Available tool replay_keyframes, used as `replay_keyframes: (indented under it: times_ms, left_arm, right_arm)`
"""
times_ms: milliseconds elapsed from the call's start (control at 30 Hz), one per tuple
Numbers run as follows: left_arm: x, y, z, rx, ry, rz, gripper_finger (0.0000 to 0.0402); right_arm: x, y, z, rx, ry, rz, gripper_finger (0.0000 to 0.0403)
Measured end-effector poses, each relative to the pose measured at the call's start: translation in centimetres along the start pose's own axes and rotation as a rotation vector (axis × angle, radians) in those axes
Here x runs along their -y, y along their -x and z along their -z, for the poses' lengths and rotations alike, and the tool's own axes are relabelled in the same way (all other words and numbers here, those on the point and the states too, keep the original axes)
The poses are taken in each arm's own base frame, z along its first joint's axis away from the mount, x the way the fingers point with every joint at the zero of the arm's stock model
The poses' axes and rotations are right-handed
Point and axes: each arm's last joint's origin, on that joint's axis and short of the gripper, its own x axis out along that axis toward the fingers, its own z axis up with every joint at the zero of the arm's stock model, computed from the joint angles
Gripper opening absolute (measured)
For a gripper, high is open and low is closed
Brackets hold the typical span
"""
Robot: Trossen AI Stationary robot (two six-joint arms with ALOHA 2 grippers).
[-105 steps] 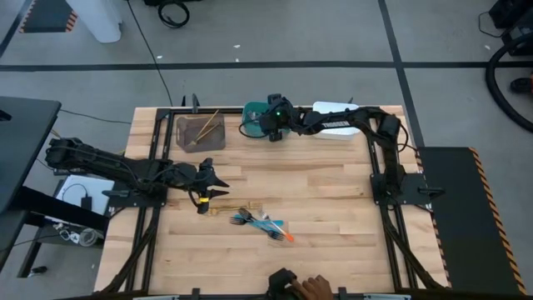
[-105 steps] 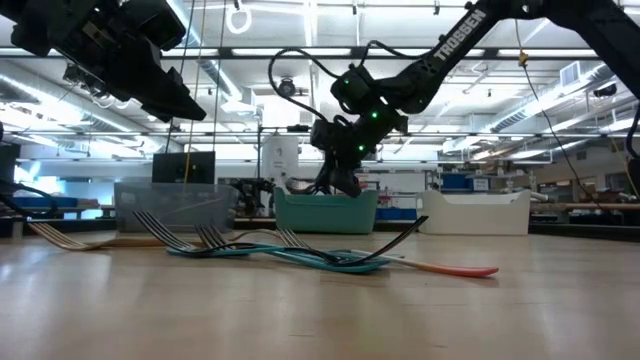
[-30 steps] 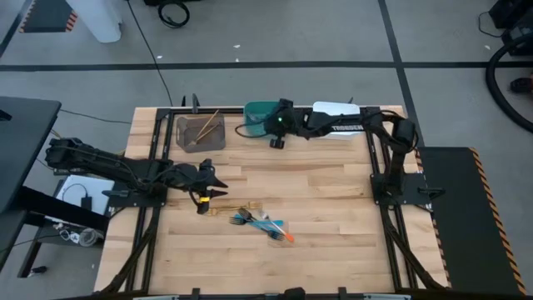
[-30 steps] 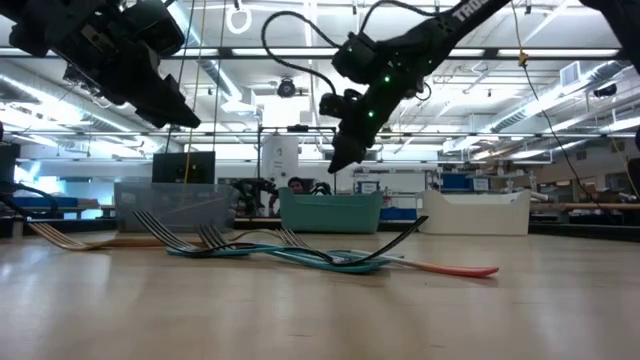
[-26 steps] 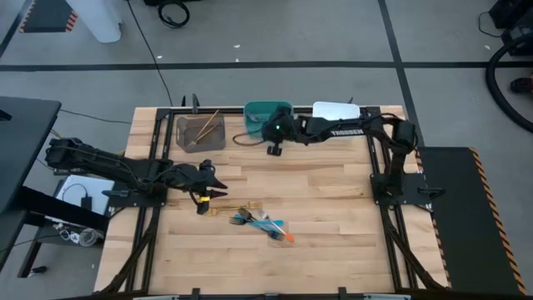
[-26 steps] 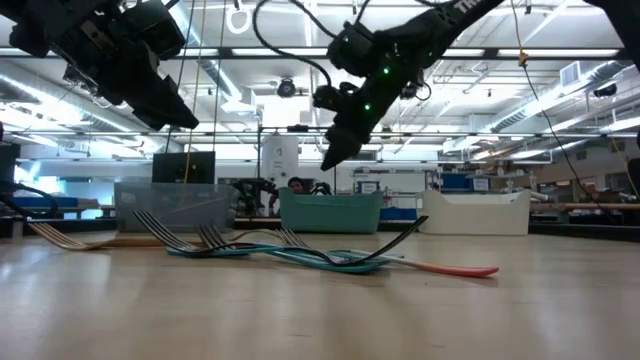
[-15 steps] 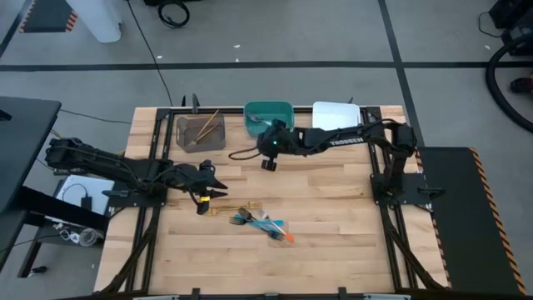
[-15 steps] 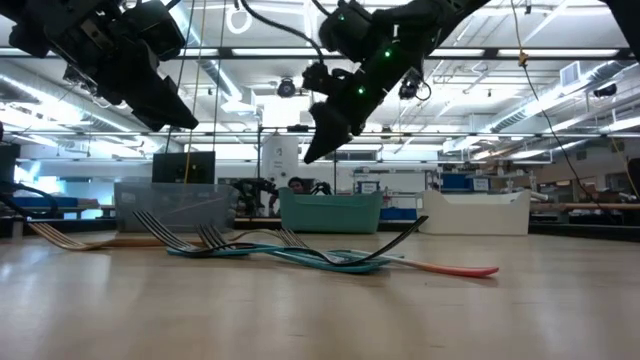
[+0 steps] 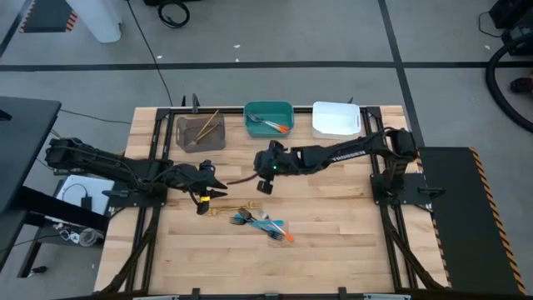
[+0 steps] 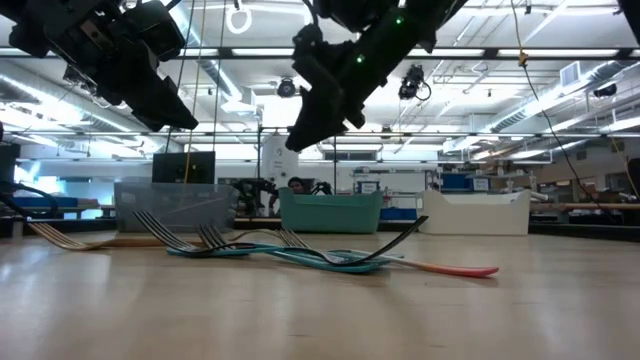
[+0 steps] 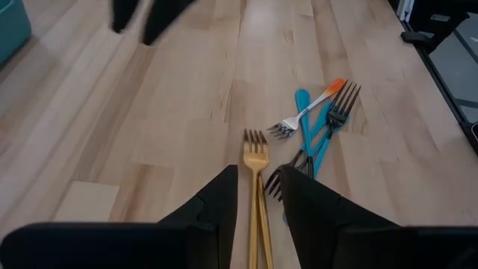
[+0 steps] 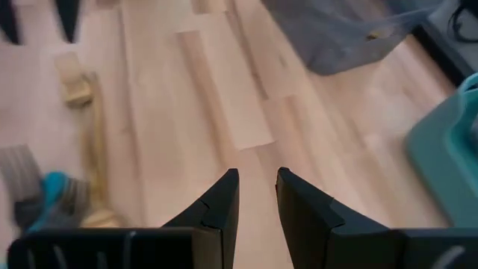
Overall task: Sort silverware by color (type)
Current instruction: Put the blue fork into the white bin
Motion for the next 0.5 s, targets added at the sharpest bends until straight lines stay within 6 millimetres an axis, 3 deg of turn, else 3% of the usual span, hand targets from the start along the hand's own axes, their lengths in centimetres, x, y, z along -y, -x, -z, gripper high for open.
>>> replay_keyframes:
  times_ms: [500]
  left_arm:
    - [0.0, 0.0, -0.2, 0.014, 0.023, 0.004, 0.0112]
  right_arm:
    - [-6.9, 1.2, 1.8, -0.002, -0.022, -0.12, 0.0099]
